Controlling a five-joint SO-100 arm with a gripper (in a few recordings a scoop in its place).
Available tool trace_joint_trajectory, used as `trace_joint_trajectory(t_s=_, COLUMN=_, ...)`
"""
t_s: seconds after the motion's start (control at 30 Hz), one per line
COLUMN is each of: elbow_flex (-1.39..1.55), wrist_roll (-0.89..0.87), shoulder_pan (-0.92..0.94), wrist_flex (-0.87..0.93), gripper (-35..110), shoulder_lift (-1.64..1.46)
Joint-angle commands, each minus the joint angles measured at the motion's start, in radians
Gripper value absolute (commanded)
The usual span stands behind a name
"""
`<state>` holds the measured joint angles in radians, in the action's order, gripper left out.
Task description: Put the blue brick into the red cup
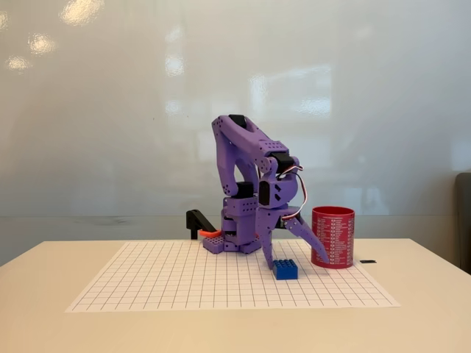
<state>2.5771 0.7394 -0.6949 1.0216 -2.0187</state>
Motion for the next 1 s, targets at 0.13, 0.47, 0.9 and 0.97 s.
trace_joint_trajectory(t_s=0.13, elbow_flex=0.061, wrist_roll=0.110, shoulder_pan=0.069, wrist_flex=-0.035, gripper=48, shoulder_lift=-0.006)
trace_joint_trajectory(t_s=0.47, elbow_flex=0.063, wrist_roll=-0.009, shoulder_pan=0.169, wrist_flex=-0.075, gripper=48, shoulder_lift=-0.023)
trace_joint_trajectory(t_s=0.9, elbow_flex=0.118, wrist_roll=-0.012, shoulder_pan=0.225, wrist_flex=-0.058, gripper=15, shoulder_lift=-0.101)
trace_joint_trajectory(t_s=0.97, elbow_flex=0.104, wrist_roll=0.005, shoulder_pan=0.213, wrist_flex=-0.052, gripper=4, shoulder_lift=-0.101)
